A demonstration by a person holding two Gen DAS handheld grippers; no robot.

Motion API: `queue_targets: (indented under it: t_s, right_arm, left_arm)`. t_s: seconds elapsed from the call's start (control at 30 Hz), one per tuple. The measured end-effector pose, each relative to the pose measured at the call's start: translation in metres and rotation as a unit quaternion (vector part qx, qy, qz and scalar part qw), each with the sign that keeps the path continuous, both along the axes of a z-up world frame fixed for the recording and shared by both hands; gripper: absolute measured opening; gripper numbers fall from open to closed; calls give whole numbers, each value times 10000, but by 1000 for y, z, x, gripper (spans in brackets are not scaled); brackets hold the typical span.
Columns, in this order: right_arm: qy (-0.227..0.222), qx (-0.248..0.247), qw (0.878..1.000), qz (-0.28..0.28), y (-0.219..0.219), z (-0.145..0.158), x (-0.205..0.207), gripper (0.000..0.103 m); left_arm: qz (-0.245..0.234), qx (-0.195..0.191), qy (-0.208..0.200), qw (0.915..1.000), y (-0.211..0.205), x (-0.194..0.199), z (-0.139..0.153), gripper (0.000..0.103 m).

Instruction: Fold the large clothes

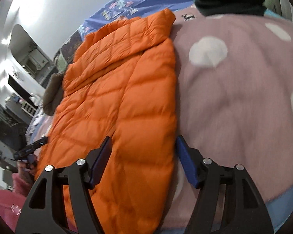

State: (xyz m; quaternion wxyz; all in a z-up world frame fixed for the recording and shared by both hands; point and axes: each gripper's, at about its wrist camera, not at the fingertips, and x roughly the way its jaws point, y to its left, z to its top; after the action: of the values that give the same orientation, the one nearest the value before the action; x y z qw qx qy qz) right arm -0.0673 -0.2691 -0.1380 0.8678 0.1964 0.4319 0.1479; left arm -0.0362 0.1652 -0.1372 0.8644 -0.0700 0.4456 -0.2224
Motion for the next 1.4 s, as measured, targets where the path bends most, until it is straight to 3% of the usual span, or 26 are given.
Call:
queue_targets:
  t_s: [0.17,0.2,0.23,0.27,0.3,0.4,0.53,0.67,0.83,0.97,1.17,1.27,1.4]
  right_arm:
    - [49,563,9983,164,2,-7,-30,67]
    - [57,648,9977,194,3,-8,-34,61]
    - [39,634,9978,203,5,-7,-38,45]
    - [-11,581,9982,174,6,-5,-41,31]
    - [-106,645,9978,86,4,0,-43,8]
    - [-750,1084,9911,-187,-10,34,-49,5]
    - [-1515,1016,9829,-249,-18,89,-63,4]
    - [-2089,1012,9724,-237,-22,127,-88,4]
    - [-2392,916,9664,-241,-22,143,-96,4]
    - [-2503,742,9647,-342,-16,146,-67,4]
    - [-2415,123,9683,-626,-8,140,6,4]
    - [-2180,-111,9735,-688,-2,122,52,5]
    - [-1827,-470,9792,-752,3,92,96,7]
  left_arm:
    - [-276,-179,81,9994,-15,-32,0,71]
    - [-291,-181,80,9994,-16,-37,1,62]
    - [-301,-188,66,9994,-17,-43,3,55]
    - [-287,-221,57,9993,-17,-46,4,35]
    - [-245,-285,58,9993,-16,-48,6,15]
    - [-64,-693,-97,9975,-7,-50,26,6]
    - [-163,-988,-889,9910,-8,-71,79,5]
    - [-154,-1011,-1567,9823,-6,-98,124,6]
    - [159,-1135,-1820,9766,5,-113,149,8]
    - [312,-1058,-1834,9768,6,-97,152,8]
    - [567,-572,-1845,9795,-11,-30,146,9]
    - [731,-325,-1735,9816,-15,10,132,10]
    - [996,-172,-1295,9864,-15,60,99,11]
